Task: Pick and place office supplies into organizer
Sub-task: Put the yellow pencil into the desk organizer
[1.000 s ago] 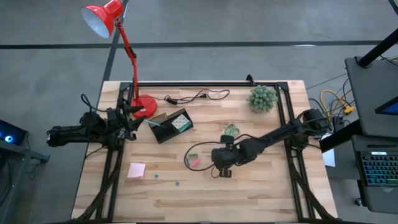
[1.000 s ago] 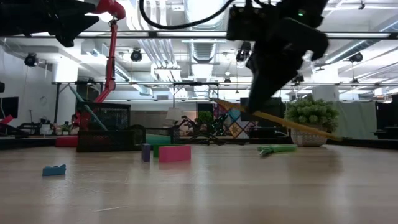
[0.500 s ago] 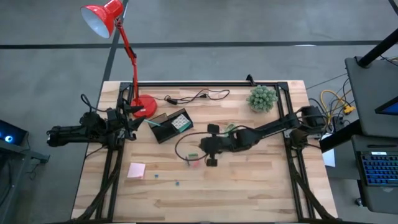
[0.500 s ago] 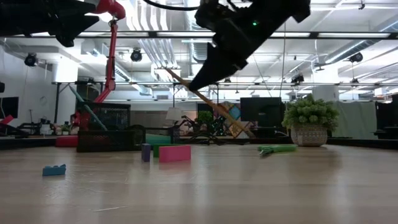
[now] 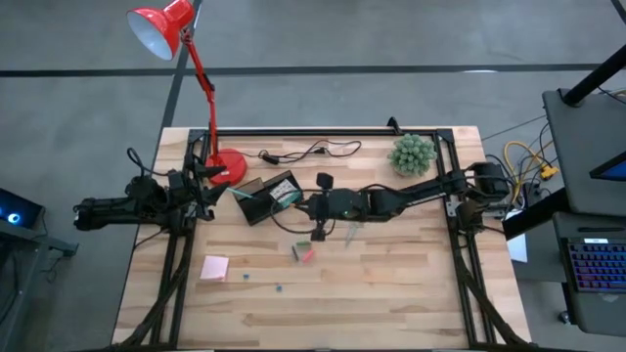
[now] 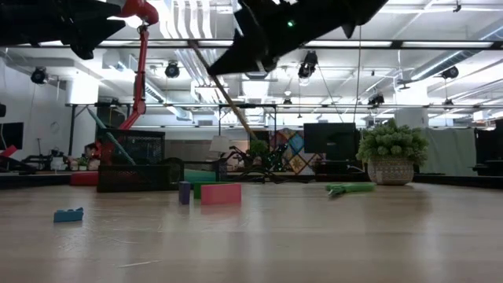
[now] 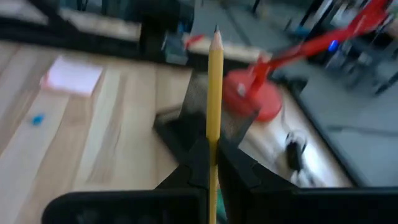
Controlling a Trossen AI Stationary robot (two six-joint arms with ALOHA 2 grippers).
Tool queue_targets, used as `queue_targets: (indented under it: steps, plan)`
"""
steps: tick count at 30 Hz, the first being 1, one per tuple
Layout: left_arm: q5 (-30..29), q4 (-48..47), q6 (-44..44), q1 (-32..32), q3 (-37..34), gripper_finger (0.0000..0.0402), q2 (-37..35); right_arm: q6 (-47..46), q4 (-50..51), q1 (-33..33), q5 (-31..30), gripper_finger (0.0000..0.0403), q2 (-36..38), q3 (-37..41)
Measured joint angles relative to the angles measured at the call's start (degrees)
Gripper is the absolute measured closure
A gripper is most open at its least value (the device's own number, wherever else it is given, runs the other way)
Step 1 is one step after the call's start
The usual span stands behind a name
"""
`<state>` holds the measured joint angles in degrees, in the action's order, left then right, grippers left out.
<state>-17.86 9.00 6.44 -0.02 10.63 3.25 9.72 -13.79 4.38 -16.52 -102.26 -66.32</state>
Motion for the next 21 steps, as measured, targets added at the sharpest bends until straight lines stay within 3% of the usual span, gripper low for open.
queue_targets:
  steps: [4, 9, 21]
  plan:
    - [0.0, 0.0, 0.0, 0.0, 0.0, 0.0206, 0.0, 2.8, -7.5, -1.6, 1.1, 0.0394, 0.0, 0.0]
    - [0.0, 0.0, 0.0, 0.0, 0.0, 0.0206, 0.0, 2.5, -16.7, -4.3, 7.0, 0.0394, -1.4, 0.0]
    - [0.0, 0.0, 0.0, 0.0, 0.0, 0.0206, 0.0, 2.3, -35.4, -9.2, 14.2, 0.0394, -12.8, -3.0]
